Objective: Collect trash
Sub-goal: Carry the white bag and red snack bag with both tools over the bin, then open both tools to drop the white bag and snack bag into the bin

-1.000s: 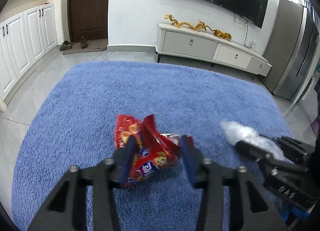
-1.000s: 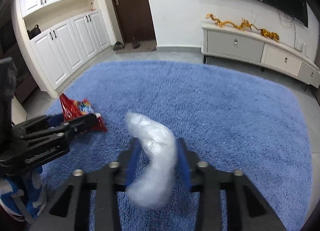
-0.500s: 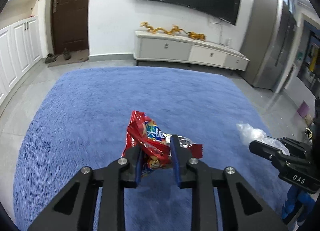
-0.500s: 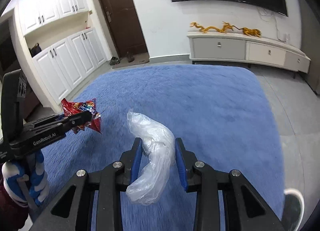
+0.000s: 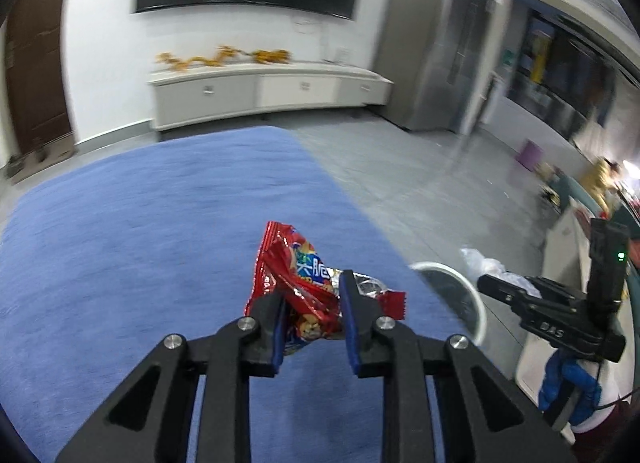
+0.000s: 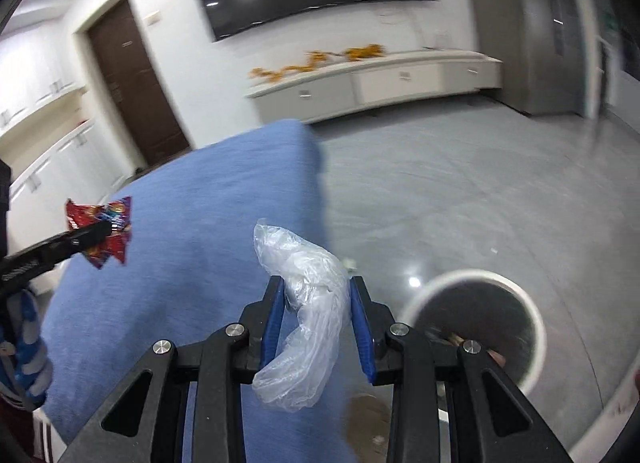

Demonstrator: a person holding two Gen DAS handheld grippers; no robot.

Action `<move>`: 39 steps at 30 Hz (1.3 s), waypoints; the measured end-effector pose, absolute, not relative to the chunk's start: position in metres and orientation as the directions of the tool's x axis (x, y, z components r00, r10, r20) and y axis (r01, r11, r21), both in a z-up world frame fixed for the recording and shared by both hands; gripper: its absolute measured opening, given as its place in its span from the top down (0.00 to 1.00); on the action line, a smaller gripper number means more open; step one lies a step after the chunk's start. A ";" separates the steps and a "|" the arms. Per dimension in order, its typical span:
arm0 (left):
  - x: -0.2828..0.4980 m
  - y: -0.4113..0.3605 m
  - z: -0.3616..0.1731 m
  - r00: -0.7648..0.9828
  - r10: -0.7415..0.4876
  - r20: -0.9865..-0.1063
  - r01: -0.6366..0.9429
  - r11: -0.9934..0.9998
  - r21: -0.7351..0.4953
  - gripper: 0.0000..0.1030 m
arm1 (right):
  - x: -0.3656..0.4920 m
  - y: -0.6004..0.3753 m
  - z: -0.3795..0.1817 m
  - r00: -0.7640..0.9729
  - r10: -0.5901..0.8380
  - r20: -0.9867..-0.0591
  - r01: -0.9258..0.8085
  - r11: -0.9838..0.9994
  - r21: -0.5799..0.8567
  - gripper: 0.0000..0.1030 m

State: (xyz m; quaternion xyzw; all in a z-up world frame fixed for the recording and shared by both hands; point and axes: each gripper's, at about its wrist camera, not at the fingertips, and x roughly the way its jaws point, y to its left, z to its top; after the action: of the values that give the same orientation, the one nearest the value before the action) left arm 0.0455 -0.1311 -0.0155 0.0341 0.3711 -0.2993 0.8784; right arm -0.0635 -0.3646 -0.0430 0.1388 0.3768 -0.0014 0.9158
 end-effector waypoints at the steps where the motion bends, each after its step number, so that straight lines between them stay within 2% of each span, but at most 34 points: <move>1: 0.044 -0.149 -0.017 0.524 -0.515 -0.678 0.579 0.800 -0.160 0.79 | -0.070 -0.379 -0.046 0.715 0.076 -0.695 0.145 0.956 0.254 0.70; 9: 0.038 -0.282 -0.035 0.374 -0.559 -0.740 0.726 0.673 -0.142 0.79 | -0.100 -0.465 -0.078 0.695 -0.023 -0.719 0.345 0.888 0.305 0.70; 18: 0.040 -0.381 -0.069 0.303 -0.528 -0.793 0.775 0.621 -0.118 0.79 | -0.101 -0.514 -0.116 0.664 -0.036 -0.747 0.441 0.825 0.353 0.70; 27: 0.040 -0.409 -0.090 0.315 -0.490 -0.813 0.791 0.609 -0.061 0.79 | -0.097 -0.527 -0.140 0.641 -0.019 -0.767 0.469 0.802 0.371 0.70; 39: 0.046 -0.420 -0.104 0.292 -0.483 -0.826 0.789 0.609 -0.077 0.78 | -0.085 -0.537 -0.161 0.604 -0.011 -0.797 0.504 0.780 0.371 0.68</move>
State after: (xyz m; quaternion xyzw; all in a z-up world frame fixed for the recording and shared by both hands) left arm 0.0459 -0.4198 -0.1041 0.1759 0.4354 -0.4055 0.7842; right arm -0.0849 -0.5367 -0.1613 0.2947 0.4181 -0.1522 0.8457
